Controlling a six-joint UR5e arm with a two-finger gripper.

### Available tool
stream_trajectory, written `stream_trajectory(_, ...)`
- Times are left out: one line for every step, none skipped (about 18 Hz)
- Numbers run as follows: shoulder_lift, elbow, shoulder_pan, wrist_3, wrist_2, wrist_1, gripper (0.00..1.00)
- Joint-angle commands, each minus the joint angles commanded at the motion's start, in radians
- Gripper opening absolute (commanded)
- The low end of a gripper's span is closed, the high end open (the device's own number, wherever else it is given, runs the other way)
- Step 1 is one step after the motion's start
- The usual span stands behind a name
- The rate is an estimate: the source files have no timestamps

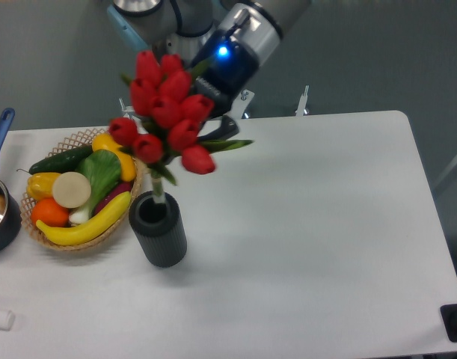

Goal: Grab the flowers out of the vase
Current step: 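Carry the held tulips away from the vase over the empty table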

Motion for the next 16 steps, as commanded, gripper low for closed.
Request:
stream_trajectory(-0.002,-0.008,0.048,0.002,0.000,0.002,0.38)
stream_trajectory(-0.006,-0.011,0.091,0.012,0.000,0.009,0.38)
stream_trajectory(-0.011,-0.014,0.130,0.031,0.000,0.014,0.38)
stream_trajectory(-0.012,-0.015,0.161,0.058,-0.003,0.015,0.38)
stream_trajectory(-0.015,-0.015,0.187,0.083,-0.003,0.014,0.38)
stream_trajectory(-0.027,-0.017,0.215,0.115,-0.003,0.015,0.38)
stream_trajectory(-0.047,-0.017,0.241,0.152,-0.005,0.017,0.38)
stream_trajectory(-0.063,-0.017,0.253,0.184,-0.005,0.017,0.38)
stream_trajectory(-0.083,-0.019,0.272,0.221,-0.005,0.017,0.38)
stream_trajectory(-0.092,-0.019,0.283,0.238,-0.005,0.017,0.38)
stream_trajectory(-0.098,-0.019,0.283,0.253,-0.005,0.021,0.38)
stream_trajectory(-0.100,-0.019,0.281,0.249,-0.005,0.021,0.38)
stream_trajectory(-0.107,-0.020,0.278,0.253,-0.003,0.021,0.38)
stream_trajectory(-0.115,-0.020,0.277,0.255,-0.003,0.023,0.38)
stream_trajectory(-0.115,-0.022,0.277,0.253,-0.003,0.023,0.38)
stream_trajectory(-0.115,-0.025,0.274,0.252,-0.003,0.023,0.38)
